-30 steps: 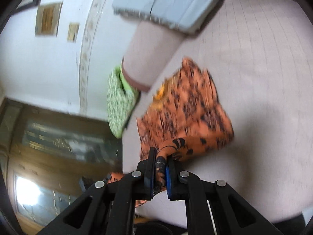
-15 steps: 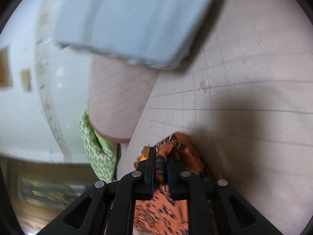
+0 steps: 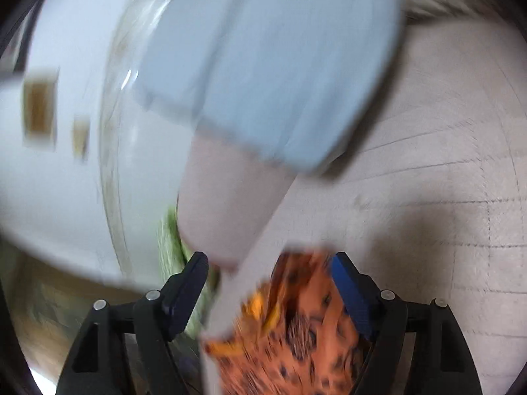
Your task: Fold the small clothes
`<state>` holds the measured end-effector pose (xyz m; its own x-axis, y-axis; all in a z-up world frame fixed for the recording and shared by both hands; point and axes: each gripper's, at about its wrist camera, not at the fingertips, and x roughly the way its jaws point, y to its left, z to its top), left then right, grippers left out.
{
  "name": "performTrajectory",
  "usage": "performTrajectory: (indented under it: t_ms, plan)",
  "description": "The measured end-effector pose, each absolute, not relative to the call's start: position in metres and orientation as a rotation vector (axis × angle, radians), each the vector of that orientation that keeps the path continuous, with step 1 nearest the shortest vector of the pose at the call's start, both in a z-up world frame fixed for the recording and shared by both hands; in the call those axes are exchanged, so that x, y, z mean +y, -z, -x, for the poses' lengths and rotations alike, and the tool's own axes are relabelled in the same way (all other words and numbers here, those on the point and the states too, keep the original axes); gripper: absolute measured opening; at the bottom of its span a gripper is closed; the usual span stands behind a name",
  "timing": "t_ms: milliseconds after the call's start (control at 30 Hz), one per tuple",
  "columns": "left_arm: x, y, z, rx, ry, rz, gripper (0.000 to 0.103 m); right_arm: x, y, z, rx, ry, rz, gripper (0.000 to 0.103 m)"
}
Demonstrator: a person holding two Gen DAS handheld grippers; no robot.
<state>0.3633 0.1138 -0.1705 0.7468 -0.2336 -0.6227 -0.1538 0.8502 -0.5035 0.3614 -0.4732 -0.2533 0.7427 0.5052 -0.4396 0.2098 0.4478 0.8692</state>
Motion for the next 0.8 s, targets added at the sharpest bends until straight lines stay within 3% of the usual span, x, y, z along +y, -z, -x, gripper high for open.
performTrajectory:
  t_ms: [100,267,433,567,700,800]
  plan:
    - [0.060,0.180,-0.316,0.823,0.004,0.377,0.078,-0.411,0.231,-0.356,0.888,-0.233,-0.848,0.075]
    - [0.018,0.239,-0.294,0.998,0.029,0.350,0.078,-0.292,0.251,-0.359,1.107,-0.337,-0.559,0.043]
    - [0.028,0.258,-0.307,1.029,0.000,0.342,0.078,-0.206,0.285,-0.385,1.224,-0.374,-0.389,0.040]
    - [0.033,0.250,-0.319,1.008,0.032,0.344,0.078,-0.175,0.300,-0.438,1.177,-0.273,-0.281,0.040]
    - [0.046,0.240,-0.320,0.984,0.051,0.383,0.078,-0.193,0.291,-0.490,1.080,-0.149,-0.439,0.040]
    - [0.061,0.234,-0.325,0.955,-0.016,0.368,0.078,-0.204,0.267,-0.483,0.992,-0.160,-0.521,0.040]
